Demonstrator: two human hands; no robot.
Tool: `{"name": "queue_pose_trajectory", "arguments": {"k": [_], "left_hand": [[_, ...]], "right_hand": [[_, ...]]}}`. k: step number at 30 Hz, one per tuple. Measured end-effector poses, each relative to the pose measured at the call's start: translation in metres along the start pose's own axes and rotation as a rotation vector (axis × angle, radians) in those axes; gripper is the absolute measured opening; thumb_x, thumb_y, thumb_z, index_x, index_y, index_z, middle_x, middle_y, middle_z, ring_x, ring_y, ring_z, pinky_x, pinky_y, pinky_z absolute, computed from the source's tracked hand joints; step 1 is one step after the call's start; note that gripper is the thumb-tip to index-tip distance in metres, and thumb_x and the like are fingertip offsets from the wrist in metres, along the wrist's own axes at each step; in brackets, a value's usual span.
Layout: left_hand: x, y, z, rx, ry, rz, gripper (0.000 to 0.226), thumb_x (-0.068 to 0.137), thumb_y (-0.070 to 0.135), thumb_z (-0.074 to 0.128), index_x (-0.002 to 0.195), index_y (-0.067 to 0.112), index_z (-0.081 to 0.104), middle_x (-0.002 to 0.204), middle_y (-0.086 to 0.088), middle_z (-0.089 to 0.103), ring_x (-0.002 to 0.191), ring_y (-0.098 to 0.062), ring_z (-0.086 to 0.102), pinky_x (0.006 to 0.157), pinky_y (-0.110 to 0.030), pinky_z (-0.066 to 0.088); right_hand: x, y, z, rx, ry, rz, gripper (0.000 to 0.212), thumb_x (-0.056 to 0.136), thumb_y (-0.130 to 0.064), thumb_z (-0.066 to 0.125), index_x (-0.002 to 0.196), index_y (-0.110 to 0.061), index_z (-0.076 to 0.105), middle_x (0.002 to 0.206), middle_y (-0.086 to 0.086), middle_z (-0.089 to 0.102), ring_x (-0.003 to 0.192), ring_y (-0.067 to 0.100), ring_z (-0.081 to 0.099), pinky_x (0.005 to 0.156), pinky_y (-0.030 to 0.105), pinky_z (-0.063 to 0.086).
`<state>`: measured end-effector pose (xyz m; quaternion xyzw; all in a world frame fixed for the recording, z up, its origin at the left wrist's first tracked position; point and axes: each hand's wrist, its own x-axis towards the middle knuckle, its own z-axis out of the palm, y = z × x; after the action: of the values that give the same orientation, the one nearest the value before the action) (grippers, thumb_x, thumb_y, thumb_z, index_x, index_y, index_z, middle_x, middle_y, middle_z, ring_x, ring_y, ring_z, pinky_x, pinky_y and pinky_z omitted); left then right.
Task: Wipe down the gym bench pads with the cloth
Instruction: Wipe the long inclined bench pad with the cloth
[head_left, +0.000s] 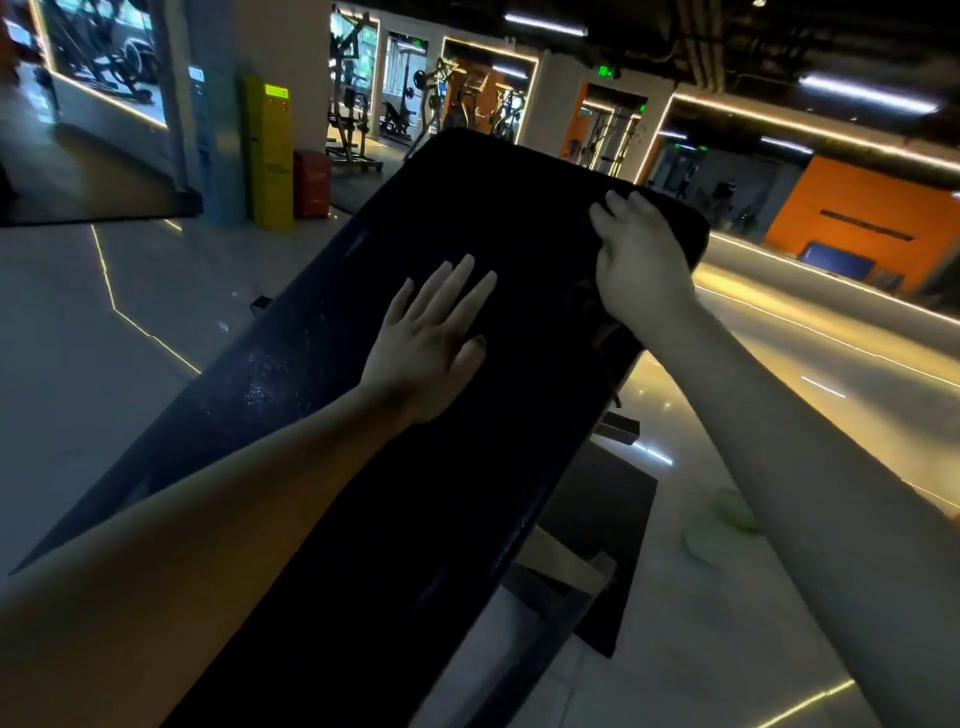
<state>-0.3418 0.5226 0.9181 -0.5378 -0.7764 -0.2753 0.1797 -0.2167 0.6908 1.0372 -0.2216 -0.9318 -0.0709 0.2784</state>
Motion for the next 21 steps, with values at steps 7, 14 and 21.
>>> {"name": "queue_pose_trajectory", "arguments": {"k": [7,14,21], "left_hand": [[-0.001,0.004,-0.001,-0.005,0.008,-0.022,0.075,0.086,0.051,0.008,0.158,0.029,0.008,0.166,0.002,-0.001,0.152,-0.015,-0.004,0.123,-0.041,-0.004],[-0.002,0.005,-0.002,0.007,-0.005,-0.014,0.077,0.085,0.053,0.003,0.158,0.027,0.006,0.166,-0.001,-0.003,0.152,-0.017,-0.006,0.123,-0.042,-0.004],[-0.002,0.003,0.001,0.009,0.007,-0.010,0.075,0.087,0.053,0.004,0.158,0.027,0.006,0.166,-0.001,-0.002,0.153,-0.018,-0.005,0.123,-0.043,-0.004]], "right_hand": [[0.021,-0.015,-0.009,-0.163,-0.150,0.097,0.082,0.095,-0.064,0.037,0.153,-0.008,0.023,0.161,0.015,0.016,0.148,0.033,0.010,0.121,0.044,0.008],[-0.085,-0.045,0.008,-0.152,-0.074,0.047,0.073,0.100,-0.050,0.037,0.155,-0.012,0.009,0.163,0.009,0.002,0.150,0.026,-0.003,0.122,0.040,0.000],[-0.072,-0.039,0.012,-0.215,-0.067,-0.013,0.055,0.105,-0.029,0.028,0.154,-0.009,0.015,0.162,0.012,0.009,0.150,0.027,0.002,0.122,0.038,0.001]]}}
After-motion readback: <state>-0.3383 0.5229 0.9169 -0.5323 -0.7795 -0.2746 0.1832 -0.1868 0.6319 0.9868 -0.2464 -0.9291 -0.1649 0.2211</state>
